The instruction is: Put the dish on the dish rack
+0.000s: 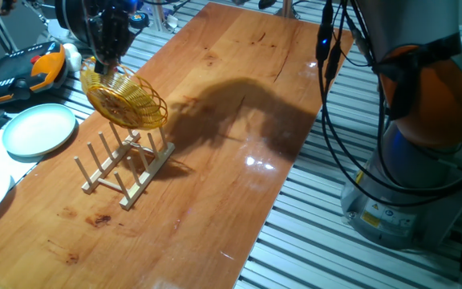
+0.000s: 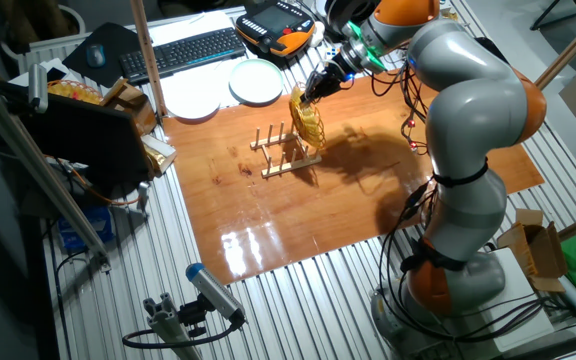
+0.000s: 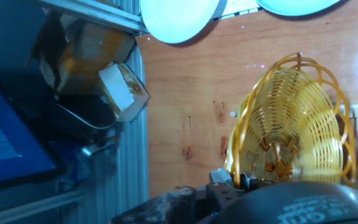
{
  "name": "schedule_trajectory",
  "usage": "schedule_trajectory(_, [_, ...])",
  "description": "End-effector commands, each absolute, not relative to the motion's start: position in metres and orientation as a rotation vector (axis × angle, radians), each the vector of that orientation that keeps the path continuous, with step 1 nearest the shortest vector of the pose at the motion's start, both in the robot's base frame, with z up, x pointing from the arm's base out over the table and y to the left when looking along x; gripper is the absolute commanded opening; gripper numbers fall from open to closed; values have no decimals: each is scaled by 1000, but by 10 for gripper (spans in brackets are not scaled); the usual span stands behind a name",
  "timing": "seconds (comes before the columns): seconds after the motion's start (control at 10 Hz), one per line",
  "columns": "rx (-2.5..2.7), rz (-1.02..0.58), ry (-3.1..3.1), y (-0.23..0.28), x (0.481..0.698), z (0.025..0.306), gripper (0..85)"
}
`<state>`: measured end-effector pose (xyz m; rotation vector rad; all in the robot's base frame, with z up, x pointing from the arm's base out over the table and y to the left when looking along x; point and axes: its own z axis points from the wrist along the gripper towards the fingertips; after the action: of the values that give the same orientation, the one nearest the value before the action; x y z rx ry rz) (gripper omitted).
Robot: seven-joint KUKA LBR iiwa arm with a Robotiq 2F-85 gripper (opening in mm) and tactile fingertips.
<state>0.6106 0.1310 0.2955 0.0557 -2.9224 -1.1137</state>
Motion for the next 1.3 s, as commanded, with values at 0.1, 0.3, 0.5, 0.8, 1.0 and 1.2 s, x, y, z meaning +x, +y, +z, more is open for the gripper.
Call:
schedule_trajectory(0.1, [57,-1115,-2921,131,610,296,7])
schedule_trajectory(0.3, [62,-1122,-2913,131,610,295,7])
schedule_trajectory(0.5, [60,-1138,-2903,130,610,295,7])
schedule_trajectory(0.8, [30,-1161,-2879,129,610,292,7])
schedule_trajectory(1.0, [10,-1184,-2866,128,610,292,7])
schedule_trajectory(1.2, [4,-1189,-2865,128,610,291,7])
